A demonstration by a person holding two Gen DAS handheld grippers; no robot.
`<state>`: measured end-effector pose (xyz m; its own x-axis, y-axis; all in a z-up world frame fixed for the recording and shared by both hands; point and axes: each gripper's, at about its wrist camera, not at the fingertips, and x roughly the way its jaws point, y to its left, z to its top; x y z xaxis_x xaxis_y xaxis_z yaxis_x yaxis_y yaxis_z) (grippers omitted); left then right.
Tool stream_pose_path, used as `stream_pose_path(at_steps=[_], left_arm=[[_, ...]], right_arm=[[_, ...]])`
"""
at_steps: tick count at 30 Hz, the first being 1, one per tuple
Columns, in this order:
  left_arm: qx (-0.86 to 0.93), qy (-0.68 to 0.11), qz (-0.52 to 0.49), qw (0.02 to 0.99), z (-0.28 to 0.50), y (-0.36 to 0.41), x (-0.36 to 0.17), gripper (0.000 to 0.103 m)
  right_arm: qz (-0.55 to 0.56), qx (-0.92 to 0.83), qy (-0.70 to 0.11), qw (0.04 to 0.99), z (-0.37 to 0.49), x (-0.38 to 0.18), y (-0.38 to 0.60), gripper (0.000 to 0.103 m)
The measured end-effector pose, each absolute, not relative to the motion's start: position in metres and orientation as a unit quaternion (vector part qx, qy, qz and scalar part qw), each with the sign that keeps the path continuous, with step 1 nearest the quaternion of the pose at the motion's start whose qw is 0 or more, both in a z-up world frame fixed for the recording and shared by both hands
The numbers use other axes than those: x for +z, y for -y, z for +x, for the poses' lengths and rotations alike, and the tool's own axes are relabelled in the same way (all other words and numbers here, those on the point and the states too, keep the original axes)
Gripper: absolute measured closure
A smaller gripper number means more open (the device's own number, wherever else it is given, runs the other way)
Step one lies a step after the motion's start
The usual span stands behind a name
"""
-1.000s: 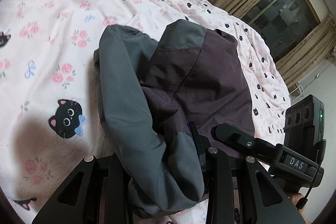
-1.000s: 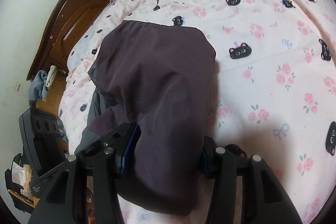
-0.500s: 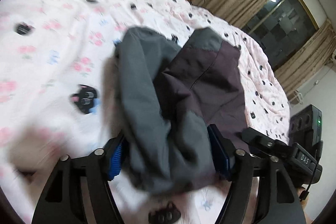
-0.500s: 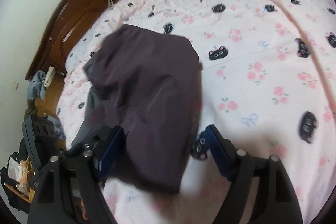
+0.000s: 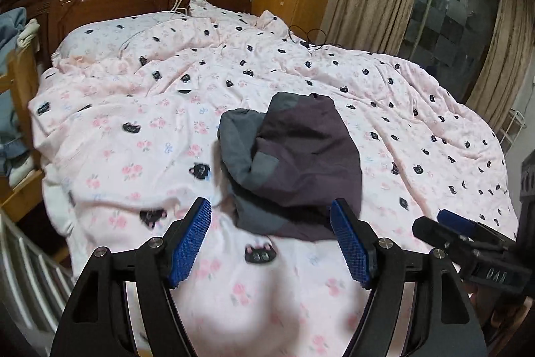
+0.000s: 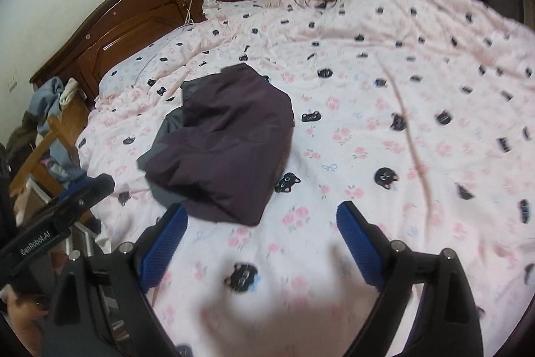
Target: Fold clothes
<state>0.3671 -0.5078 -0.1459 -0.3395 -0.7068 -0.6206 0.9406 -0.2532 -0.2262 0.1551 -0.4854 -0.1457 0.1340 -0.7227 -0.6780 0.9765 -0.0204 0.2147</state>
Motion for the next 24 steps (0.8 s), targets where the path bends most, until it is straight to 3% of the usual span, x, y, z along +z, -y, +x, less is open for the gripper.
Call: stream_pose_path(at_steps=[24], left_arm=[[-0.765,-0.212,0.229,0.563,0.368,0.43,-0.091,0.034]], right_arm=[[0.248,-0.65,-0.18,0.695,0.202,-0.065,0.386,0.004]])
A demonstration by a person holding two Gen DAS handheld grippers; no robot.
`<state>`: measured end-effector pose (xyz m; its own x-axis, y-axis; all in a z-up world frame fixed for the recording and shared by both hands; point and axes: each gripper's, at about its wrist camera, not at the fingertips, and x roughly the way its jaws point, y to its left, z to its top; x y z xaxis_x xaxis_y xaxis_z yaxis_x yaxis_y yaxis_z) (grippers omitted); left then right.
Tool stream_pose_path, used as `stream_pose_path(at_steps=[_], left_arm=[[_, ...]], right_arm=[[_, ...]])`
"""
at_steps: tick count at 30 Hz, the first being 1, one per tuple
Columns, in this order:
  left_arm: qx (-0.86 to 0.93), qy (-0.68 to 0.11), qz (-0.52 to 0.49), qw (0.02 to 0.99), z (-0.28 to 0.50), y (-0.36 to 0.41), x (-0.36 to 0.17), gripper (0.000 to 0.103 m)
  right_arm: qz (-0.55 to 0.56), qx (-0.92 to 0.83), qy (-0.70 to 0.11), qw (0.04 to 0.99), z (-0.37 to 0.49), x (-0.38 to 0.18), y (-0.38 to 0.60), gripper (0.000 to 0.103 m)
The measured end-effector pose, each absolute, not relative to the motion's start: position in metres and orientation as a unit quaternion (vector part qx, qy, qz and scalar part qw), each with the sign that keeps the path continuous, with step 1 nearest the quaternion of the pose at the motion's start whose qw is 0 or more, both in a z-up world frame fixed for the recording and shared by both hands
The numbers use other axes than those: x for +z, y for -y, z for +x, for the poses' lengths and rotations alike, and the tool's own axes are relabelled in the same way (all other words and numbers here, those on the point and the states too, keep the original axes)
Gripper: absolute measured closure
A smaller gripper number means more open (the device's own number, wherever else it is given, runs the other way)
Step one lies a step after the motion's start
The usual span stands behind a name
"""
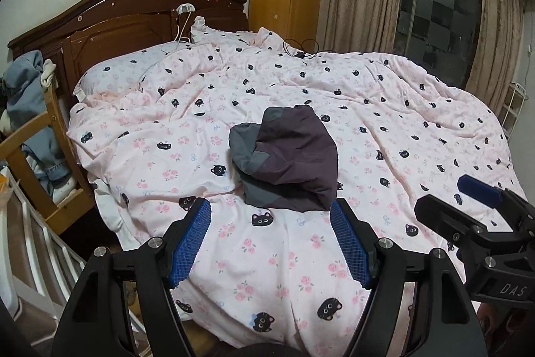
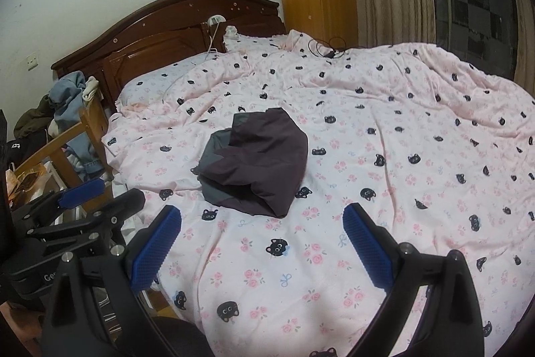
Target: Fold clothes
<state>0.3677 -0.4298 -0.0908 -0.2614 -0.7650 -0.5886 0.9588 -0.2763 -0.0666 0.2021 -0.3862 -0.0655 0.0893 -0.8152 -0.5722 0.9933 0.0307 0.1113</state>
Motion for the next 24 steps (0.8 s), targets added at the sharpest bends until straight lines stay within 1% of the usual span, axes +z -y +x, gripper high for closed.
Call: stream_pose_path(at_steps=[5,12,24], left_arm=[[-0.764,-0.201,0.231,0.568,0.368,0.426,-0.087,0.034],[-0.774,-0.254,0.217,0.537,0.379,0.433,-0.091,0.034],[-0.758,-0.244,0.23,0.56,0.376,0.432,-0.093,0.034]], right_arm=[[0.244,-0.647,-0.18,0.7,0.207,-0.062,0.382,0.004],[0.237,-0.644,-0.184,0.704,0.214,-0.059,0.378,0.004],[0.24,-0.643,-0.185,0.703,0.213,-0.062,0.376,0.003]])
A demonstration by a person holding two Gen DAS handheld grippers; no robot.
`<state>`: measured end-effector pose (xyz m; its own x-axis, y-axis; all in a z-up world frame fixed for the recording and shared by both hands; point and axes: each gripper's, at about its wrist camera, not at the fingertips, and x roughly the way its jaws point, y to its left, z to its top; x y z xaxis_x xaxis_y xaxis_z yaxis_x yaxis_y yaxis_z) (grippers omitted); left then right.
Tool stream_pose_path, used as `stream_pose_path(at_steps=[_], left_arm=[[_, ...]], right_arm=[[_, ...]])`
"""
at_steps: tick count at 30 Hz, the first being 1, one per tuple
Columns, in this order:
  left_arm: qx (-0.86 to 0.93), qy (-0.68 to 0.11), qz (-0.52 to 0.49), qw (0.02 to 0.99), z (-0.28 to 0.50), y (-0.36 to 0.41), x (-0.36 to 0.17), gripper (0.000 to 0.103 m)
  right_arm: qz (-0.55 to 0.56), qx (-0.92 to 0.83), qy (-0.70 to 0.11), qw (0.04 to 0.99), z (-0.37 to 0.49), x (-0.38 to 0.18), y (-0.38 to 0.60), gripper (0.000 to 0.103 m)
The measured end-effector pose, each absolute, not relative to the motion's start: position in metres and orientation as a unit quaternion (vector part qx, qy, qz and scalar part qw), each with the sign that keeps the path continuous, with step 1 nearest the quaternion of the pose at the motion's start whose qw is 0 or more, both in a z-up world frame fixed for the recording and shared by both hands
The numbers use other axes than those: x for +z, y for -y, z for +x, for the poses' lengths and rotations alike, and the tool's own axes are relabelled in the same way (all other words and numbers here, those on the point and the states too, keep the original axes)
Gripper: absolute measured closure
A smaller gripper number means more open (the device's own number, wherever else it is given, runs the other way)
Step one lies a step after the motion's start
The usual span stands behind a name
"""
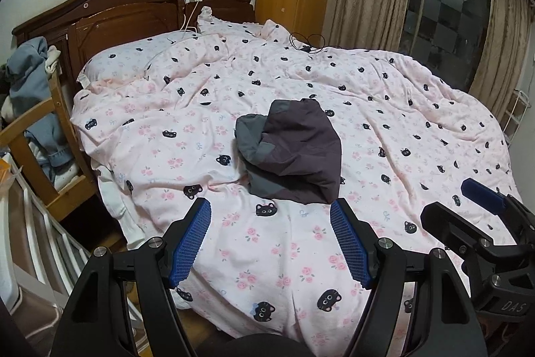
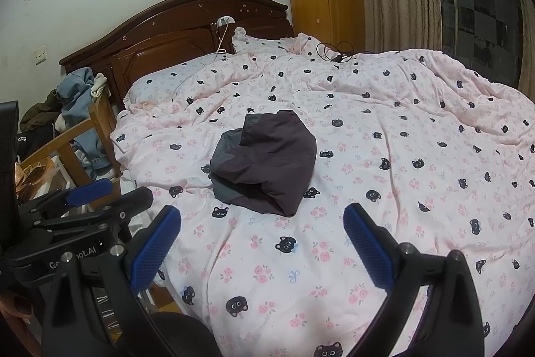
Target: Fold clothes
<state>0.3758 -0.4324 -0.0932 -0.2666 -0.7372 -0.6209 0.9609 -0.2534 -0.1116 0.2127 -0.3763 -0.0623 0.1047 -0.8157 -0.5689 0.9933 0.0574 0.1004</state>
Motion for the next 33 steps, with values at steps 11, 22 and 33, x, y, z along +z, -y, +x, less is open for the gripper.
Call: stream_pose_path(at_steps=[11,22,33], left_arm=[[-0.757,-0.237,0.245,0.558,0.371,0.432,-0.094,0.034],[-0.757,-0.236,0.239,0.561,0.373,0.429,-0.091,0.034],[-0.741,-0.19,0.227,0.603,0.37,0.418,-0.079,0.034]], right_arm=[[0.238,-0.641,-0.186,0.705,0.213,-0.062,0.373,0.003],[0.235,-0.642,-0.186,0.706,0.214,-0.061,0.372,0.003],[0.237,-0.641,-0.183,0.707,0.213,-0.061,0.37,0.003]])
